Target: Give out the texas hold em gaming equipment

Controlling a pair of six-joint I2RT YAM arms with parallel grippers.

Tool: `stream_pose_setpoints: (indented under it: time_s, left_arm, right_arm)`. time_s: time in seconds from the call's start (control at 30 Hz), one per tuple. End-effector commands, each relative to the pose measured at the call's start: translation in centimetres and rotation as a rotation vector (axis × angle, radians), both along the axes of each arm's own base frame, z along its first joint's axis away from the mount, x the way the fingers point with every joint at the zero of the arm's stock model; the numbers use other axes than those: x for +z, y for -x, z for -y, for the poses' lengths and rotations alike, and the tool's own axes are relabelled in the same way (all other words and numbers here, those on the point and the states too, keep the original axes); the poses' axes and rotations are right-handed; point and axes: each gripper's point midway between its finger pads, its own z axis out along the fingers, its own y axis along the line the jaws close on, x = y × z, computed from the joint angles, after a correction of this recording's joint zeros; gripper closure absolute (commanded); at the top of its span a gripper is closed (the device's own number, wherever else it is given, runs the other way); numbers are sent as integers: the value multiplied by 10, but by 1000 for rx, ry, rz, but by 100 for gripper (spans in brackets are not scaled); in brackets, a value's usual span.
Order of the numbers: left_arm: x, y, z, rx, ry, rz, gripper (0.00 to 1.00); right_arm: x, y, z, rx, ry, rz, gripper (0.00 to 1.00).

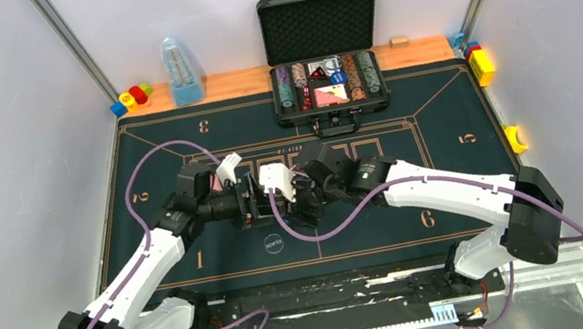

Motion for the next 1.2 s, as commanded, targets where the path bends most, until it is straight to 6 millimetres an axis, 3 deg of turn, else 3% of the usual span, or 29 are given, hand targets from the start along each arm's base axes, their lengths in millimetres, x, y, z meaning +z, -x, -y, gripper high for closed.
stream_pose_setpoints:
  time_s: [0.0, 0.13, 0.2, 0.27, 0.3, 0.33, 0.47, 0.5, 0.57, 0.67, 0.73, 0.77, 0.8, 0.83, 0.87, 0.9, 0.97, 1.03, 1.17]
  left_arm:
    - [12, 2, 20, -44, 76, 32, 19]
    - [10, 2, 30, -58, 104, 23, 22]
    - [10, 4, 35, -73, 124, 14, 34]
    - [9, 4, 36, -69, 124, 10, 62]
    - [9, 3, 36, -61, 125, 10, 90]
    - [11, 3, 37, -53, 133, 13, 99]
    - [20, -10, 30, 35, 96, 72, 100]
    - [17, -22, 23, 96, 49, 112, 100]
    - [19, -45, 4, 214, -35, 163, 100]
    - [16, -95, -46, 479, -156, 227, 100]
    - [10, -132, -104, 722, -230, 250, 100]
    - [7, -150, -144, 866, -247, 259, 100]
    - [2, -159, -175, 984, -282, 254, 100]
    - [-6, -167, -217, 1136, -284, 215, 100]
    - [-11, -170, -234, 1195, -272, 196, 100]
    - [-17, -178, -267, 1308, -245, 187, 100]
    - [-32, -188, -305, 1413, -244, 165, 100]
    - [-55, -198, -330, 1454, -278, 76, 100]
    - [-91, -224, -345, 1428, -272, -37, 100]
  right_arm:
    - [33, -2, -17, 74, -79, 73, 87]
    - [35, -5, -21, 76, -81, 79, 87]
    - [34, -9, -23, 64, -74, 84, 87]
    - [34, -12, -23, 52, -67, 89, 84]
    - [33, -13, -23, 47, -65, 92, 81]
    - [33, -14, -23, 37, -62, 93, 75]
    - [34, -36, -12, -116, -32, 130, 20]
    - [36, -45, -6, -179, -23, 159, 3]
    - [44, -57, 7, -291, -33, 190, 0]
    - [61, -66, 29, -416, -118, 208, 0]
    - [60, -74, 47, -495, -204, 199, 0]
    - [63, -79, 55, -532, -268, 190, 0]
    - [65, -87, 65, -579, -332, 177, 0]
    - [66, -95, 76, -627, -378, 165, 0]
    - [67, -103, 89, -695, -409, 146, 0]
    - [67, -112, 104, -767, -430, 135, 0]
    - [67, -122, 128, -890, -466, 131, 0]
    - [72, -122, 139, -917, -532, 171, 0]
    - [77, -112, 138, -856, -601, 192, 0]
